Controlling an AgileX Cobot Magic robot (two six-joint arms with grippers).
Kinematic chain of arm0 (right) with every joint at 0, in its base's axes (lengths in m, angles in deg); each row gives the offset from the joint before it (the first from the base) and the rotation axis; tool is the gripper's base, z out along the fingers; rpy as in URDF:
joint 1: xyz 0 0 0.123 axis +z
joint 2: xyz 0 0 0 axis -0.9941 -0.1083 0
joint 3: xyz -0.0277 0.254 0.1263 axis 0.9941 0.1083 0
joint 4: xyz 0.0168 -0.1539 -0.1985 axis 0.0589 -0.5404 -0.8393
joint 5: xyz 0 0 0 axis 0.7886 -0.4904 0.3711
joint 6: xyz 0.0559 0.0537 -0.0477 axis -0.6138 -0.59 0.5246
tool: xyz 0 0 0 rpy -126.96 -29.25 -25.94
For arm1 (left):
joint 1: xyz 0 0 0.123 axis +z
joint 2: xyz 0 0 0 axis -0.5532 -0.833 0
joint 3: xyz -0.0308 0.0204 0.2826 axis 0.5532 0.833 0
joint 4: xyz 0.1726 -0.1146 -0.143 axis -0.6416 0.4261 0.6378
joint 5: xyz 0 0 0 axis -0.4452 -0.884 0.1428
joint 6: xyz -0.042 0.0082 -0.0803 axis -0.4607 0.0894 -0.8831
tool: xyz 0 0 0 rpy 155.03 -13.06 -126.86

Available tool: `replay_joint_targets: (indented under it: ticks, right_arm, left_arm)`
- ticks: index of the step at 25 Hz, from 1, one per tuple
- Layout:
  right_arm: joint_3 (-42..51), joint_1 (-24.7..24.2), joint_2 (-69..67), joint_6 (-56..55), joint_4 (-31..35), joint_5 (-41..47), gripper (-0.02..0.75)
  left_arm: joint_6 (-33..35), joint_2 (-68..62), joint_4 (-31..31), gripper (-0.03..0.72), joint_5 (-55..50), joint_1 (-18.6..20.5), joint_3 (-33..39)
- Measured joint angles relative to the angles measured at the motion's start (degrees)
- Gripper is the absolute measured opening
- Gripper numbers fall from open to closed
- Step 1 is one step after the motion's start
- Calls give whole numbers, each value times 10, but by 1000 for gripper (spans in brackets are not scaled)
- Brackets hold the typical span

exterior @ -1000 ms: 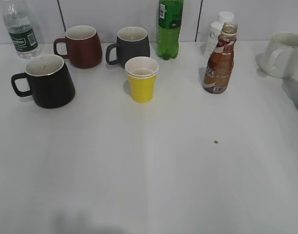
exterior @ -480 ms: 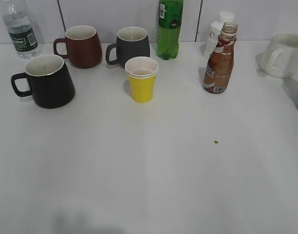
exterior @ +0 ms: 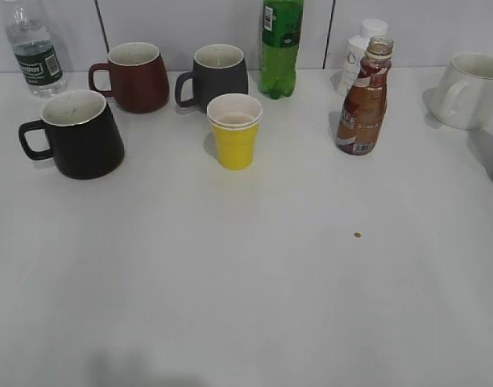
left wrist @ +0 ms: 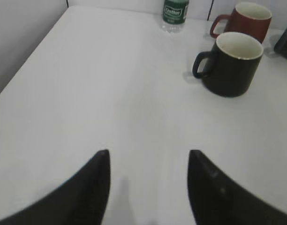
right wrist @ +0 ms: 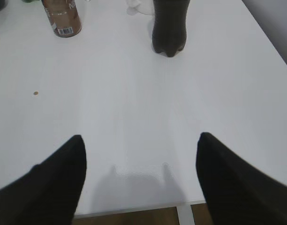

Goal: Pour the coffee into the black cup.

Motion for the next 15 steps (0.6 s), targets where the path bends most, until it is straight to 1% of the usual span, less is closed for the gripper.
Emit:
replay_joint_targets:
  ticks: [2, 4, 8, 13, 15]
  right_arm:
    - [0, 0, 0, 0, 0, 0, 570]
    - [0, 0, 0, 0, 0, 0, 570]
    - [0, 0, 0, 0, 0, 0, 570]
    - [0, 0, 0, 0, 0, 0, 570]
    - [0, 0, 0, 0, 0, 0, 570]
  left_arm:
    - [6, -29, -1, 435, 33, 0, -4]
    - [23, -60, -1, 449, 75, 0, -7]
    - [46, -133, -4, 456, 220, 0, -8]
    - [51, -225, -22, 456, 426, 0, -8]
    - [51, -259, -23, 456, 481, 0, -8]
